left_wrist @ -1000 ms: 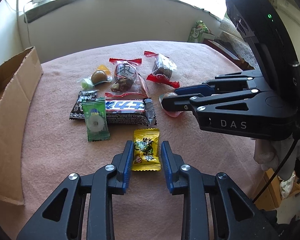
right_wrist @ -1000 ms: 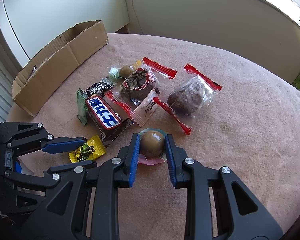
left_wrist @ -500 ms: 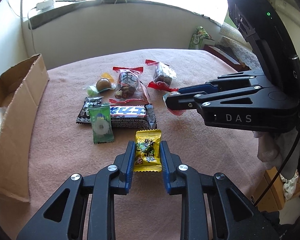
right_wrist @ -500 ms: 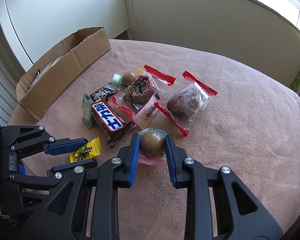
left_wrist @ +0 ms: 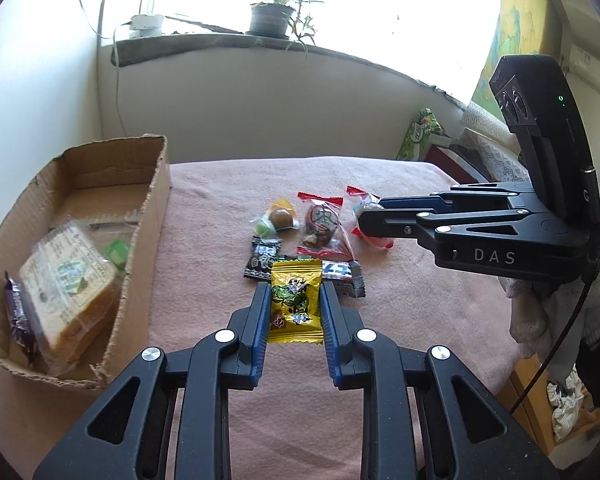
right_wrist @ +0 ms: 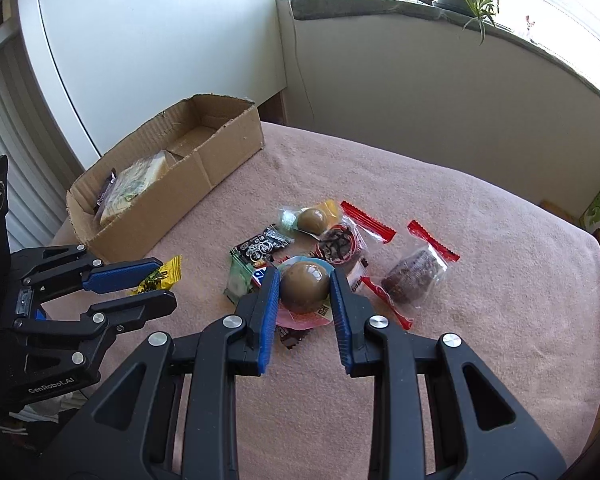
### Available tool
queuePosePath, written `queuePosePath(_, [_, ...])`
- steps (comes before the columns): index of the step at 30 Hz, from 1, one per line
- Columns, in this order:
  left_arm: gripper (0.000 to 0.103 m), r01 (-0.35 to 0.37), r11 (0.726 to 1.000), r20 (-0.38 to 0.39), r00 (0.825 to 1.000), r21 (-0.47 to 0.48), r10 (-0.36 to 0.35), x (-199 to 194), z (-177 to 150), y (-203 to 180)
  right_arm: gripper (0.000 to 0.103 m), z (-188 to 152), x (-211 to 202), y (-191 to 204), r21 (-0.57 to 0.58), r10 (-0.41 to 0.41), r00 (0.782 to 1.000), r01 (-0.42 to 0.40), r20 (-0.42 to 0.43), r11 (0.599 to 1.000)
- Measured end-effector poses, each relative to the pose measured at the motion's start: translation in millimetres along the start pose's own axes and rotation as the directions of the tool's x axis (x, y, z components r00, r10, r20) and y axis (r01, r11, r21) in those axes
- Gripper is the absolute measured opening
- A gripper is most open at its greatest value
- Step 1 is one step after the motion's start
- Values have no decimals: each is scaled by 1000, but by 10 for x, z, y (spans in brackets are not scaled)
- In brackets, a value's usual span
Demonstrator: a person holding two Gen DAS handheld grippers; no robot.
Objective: Organize snacks
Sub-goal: 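Carry the yellow candy in the left tool over the box while the right tool carries the sweet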
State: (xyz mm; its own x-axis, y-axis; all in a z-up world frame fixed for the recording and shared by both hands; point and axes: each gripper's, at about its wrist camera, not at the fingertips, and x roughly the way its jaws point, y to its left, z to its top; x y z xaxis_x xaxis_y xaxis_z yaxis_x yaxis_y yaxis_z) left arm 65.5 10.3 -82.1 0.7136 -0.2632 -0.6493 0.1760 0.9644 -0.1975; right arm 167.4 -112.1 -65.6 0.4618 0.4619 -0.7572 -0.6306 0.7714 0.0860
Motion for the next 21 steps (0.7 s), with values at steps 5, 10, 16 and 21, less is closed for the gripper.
queuePosePath(5, [23, -40, 999, 40, 998, -32, 41, -186, 33, 219, 27, 197, 32, 207, -33, 19, 1000, -18, 21, 999])
queuePosePath(10, [23, -72, 995, 60, 995, -71, 76, -325, 0, 435, 27, 346, 91, 412, -74, 32, 999, -30, 29, 997])
queuePosePath(16, [23, -108, 990, 76, 990, -96, 115, -465, -49, 629, 27, 494, 182, 615, -107, 47, 999, -44, 27, 993])
queuePosePath(21, [23, -139, 982, 84, 985, -126, 150, -543, -48, 796, 27, 610, 253, 783, -134, 61, 998, -57, 24, 989])
